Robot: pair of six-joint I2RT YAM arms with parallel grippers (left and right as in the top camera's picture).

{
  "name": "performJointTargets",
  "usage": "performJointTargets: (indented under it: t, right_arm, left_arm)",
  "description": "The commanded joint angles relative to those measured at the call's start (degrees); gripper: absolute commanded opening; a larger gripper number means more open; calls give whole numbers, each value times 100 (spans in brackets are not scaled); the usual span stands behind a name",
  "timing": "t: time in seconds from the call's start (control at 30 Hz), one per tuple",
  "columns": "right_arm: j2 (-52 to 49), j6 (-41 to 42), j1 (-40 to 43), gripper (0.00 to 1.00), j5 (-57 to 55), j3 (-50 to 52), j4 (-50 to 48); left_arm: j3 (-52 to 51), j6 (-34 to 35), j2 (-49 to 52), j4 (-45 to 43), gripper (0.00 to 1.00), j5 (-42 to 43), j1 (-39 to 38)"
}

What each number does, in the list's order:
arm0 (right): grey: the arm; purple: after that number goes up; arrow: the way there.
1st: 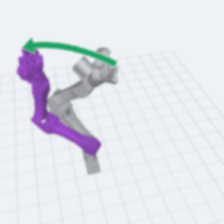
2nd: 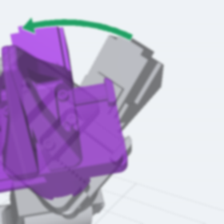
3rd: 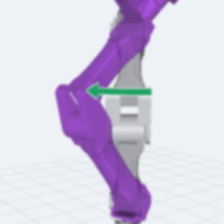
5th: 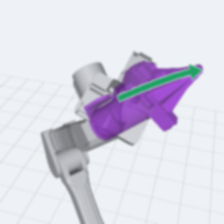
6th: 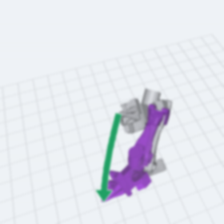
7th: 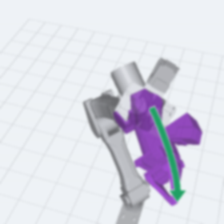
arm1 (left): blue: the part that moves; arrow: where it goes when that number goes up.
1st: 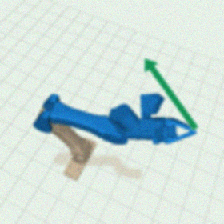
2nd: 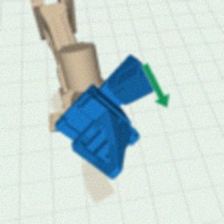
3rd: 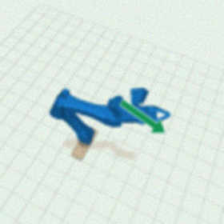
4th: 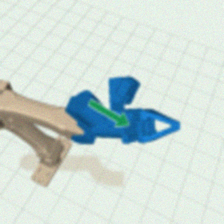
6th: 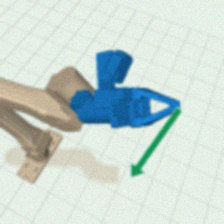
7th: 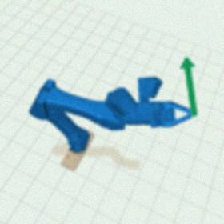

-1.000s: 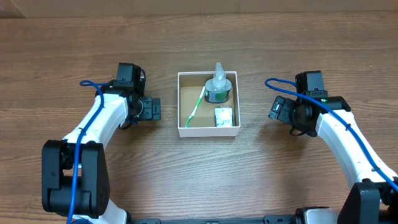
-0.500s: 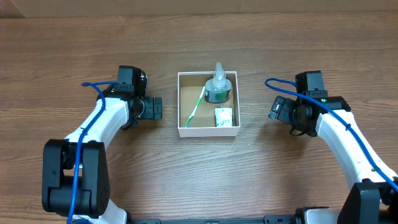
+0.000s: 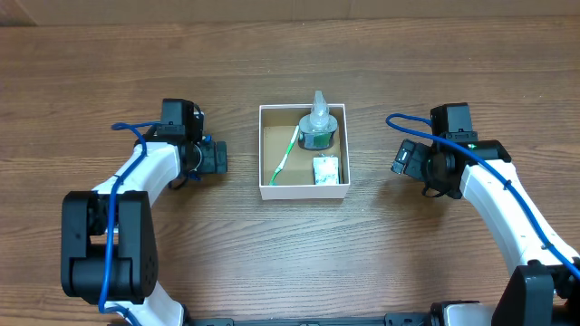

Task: Pack container
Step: 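Return the left gripper to the blue razor and grasp it, then move the razor with the left gripper into the box and release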

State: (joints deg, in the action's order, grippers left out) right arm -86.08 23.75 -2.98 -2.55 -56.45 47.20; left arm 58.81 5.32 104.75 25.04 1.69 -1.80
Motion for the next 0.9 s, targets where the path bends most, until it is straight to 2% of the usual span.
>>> performJointTargets:
  t: [0.0, 0.17, 0.23, 0.37, 0.5, 0.63, 0.87]
  right_arm:
    - [57, -13, 28, 100, -59, 17, -22]
    - [57, -13, 28, 100, -59, 17, -22]
    - [57, -13, 28, 99, -59, 17, -22]
    - [57, -13, 28, 100, -59, 17, -22]
    - [57, -13, 28, 100, -59, 17, -22]
    - [57, -13, 28, 100, -59, 17, -22]
    - [57, -13, 28, 100, -59, 17, -22]
  left_arm:
    - [-52, -63, 164, 15, 77, 284, 66]
    - [-52, -59, 164, 17, 36, 289, 66]
    - [-52, -59, 164, 15, 25, 289, 66]
    - [-42, -42, 157, 24, 21, 352, 66]
    - [74, 44, 9, 203, 7, 378, 68]
    - [149, 415, -785, 258, 8, 444, 63]
    - [149, 841, -2256, 743, 9, 1228, -52]
